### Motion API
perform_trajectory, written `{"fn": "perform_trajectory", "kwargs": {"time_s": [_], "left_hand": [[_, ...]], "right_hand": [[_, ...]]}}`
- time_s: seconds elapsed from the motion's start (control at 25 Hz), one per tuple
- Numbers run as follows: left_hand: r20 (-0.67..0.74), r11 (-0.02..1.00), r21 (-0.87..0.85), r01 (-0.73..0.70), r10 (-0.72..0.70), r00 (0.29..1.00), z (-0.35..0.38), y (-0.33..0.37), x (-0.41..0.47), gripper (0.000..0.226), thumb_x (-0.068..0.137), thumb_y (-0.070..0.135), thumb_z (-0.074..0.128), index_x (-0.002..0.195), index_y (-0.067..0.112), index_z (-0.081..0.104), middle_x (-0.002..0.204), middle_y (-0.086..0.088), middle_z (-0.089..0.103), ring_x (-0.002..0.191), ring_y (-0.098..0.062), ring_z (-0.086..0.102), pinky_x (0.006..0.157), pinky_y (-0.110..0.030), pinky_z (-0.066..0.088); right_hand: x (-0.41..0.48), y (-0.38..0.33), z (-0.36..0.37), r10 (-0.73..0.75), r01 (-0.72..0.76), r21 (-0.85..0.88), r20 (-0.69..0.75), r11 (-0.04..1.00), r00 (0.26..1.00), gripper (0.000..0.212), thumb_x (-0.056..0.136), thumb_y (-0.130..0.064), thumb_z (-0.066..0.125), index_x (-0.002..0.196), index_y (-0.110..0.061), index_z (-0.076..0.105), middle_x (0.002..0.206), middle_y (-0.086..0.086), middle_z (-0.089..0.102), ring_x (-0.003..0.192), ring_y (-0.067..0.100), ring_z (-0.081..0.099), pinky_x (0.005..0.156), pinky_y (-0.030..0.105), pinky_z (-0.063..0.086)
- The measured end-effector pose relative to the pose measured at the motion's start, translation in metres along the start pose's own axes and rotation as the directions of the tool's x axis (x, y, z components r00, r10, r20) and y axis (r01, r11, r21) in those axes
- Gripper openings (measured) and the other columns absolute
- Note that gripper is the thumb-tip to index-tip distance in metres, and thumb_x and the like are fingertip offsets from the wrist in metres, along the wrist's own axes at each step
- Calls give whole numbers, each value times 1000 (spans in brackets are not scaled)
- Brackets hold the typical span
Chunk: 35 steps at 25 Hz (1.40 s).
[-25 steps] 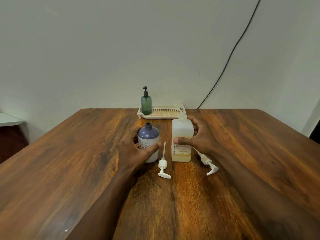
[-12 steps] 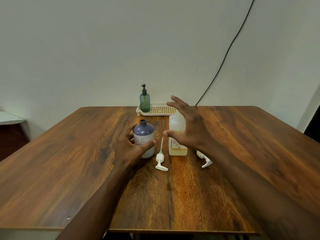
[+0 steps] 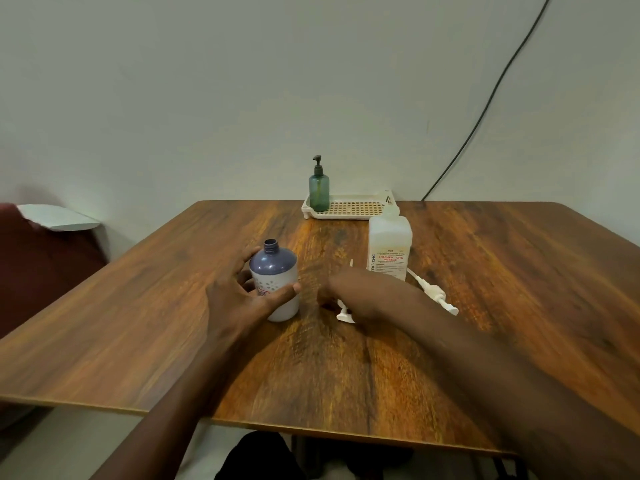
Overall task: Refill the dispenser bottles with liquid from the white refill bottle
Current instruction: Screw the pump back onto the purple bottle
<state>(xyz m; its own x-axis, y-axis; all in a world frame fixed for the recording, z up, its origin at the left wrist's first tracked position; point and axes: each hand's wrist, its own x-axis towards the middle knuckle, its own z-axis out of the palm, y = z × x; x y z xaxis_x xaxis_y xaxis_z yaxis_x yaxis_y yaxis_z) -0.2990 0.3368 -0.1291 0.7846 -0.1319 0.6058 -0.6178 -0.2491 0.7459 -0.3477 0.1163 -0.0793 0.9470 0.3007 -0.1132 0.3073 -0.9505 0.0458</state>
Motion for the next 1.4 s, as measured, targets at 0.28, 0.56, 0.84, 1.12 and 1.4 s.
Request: {"fn": "perform_trajectory", "kwargs": {"time_s": [0.28,0.56,0.84,1.12,1.4], "left_hand": [[-18,1000,25,-17,18,1000,-1,-2,-2,80,64,45,96,134,34,58,127,11,68,110,-5,67,88,-34,62],[-9,1000,8,-6,6,1000,0,3,0,78,62,46,95,130,41,56,122,16,66,105,3,66,82,-15,56],[41,997,65,-31,28,999,19,9,17,89,60,69,86,134,29,60,123,11,69,106,-3,67,85,-29,62],[71,993,116,7,-15,997,34,14,19,97,54,76,81,137,31,58,125,11,66,106,-12,65,85,-35,62],[97,997,-4,-76,76,992,42,48,20,97,58,69,83,141,26,57,127,7,68,109,-8,67,87,-19,57]], "right_hand": [[8,12,1,55,-40,85,-183,996,982,39,86,-10,75,122,-25,70,114,5,69,92,18,65,81,36,60],[-6,10,-41,179,271,477,-705,836,687,27,86,-5,71,109,-16,77,100,5,77,93,15,70,84,38,60],[-22,5,-89,337,460,595,-781,660,526,37,88,-11,78,123,-15,70,112,-4,74,100,4,72,86,19,58],[-38,10,-100,337,475,571,-804,670,490,36,87,-12,78,122,-12,71,113,0,75,100,8,73,87,23,59],[-35,13,-89,300,423,657,-701,624,647,36,87,-7,78,122,-13,71,115,1,75,105,11,73,90,28,60]]}}
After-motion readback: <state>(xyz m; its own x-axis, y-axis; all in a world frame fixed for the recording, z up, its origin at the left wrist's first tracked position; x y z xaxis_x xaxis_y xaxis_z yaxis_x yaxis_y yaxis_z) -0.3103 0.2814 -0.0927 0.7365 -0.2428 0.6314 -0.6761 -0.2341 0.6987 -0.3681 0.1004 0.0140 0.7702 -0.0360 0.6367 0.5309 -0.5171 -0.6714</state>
